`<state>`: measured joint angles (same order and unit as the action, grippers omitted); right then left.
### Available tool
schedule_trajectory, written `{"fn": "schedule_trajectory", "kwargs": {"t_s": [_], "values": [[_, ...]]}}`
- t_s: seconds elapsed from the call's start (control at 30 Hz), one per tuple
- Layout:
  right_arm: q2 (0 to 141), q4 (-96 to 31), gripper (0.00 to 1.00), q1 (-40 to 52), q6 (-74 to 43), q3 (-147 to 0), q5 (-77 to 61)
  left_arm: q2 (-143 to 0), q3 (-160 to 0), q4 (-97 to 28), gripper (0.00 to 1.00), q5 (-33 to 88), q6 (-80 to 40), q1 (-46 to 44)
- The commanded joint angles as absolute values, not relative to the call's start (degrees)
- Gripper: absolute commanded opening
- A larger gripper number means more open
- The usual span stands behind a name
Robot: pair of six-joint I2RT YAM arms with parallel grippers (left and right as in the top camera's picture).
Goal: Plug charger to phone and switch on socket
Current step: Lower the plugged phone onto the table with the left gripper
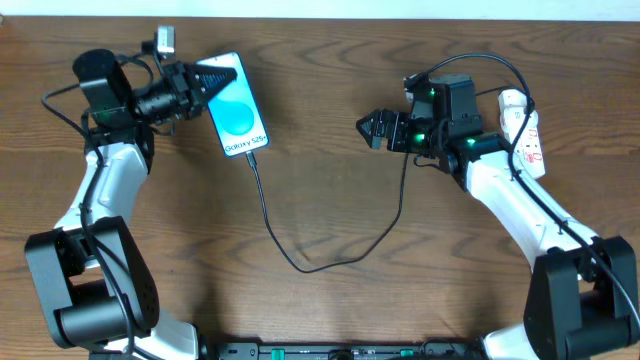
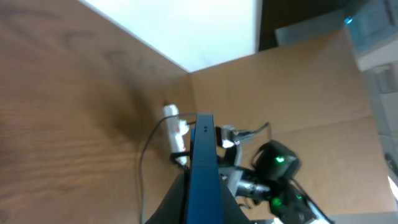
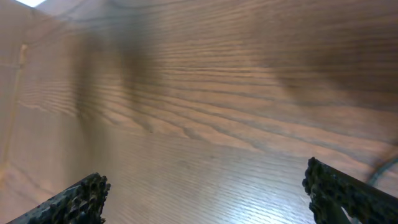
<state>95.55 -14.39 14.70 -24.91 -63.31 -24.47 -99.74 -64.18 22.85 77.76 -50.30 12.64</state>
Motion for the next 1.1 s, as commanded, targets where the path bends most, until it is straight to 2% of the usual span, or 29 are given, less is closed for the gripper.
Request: {"fn": "schedule_trajectory", "kwargs": {"t_s": [0.0, 0.13, 0.3, 0.57, 1.07], "values": [[94.13, -15.05, 0.99, 15.22, -23.51, -63.66, -20.95, -98.48, -64.6, 12.01, 0.07, 73.52, -35.24, 12.78], [94.13, -15.44, 0.99, 15.22, -23.49, -63.66, -20.93, -98.48, -64.6, -1.32, 0.07, 66.3, -26.2, 12.78], [94.13, -15.9, 0.99, 15.22, -23.51, -63.66, -20.93, -98.48, -64.58, -12.1, 0.07, 57.78, -18.94, 12.78], [94.13, -16.34, 0.99, 15.88, -23.49, -63.66, -20.91, -98.67, -61.6, -13.26, 0.07, 53.28, -17.76, 12.43], [94.13, -17.26, 0.99, 16.29, -23.49, -63.66, -20.91, -104.42, -59.24, -13.06, 0.07, 49.82, -17.58, 5.82]]}}
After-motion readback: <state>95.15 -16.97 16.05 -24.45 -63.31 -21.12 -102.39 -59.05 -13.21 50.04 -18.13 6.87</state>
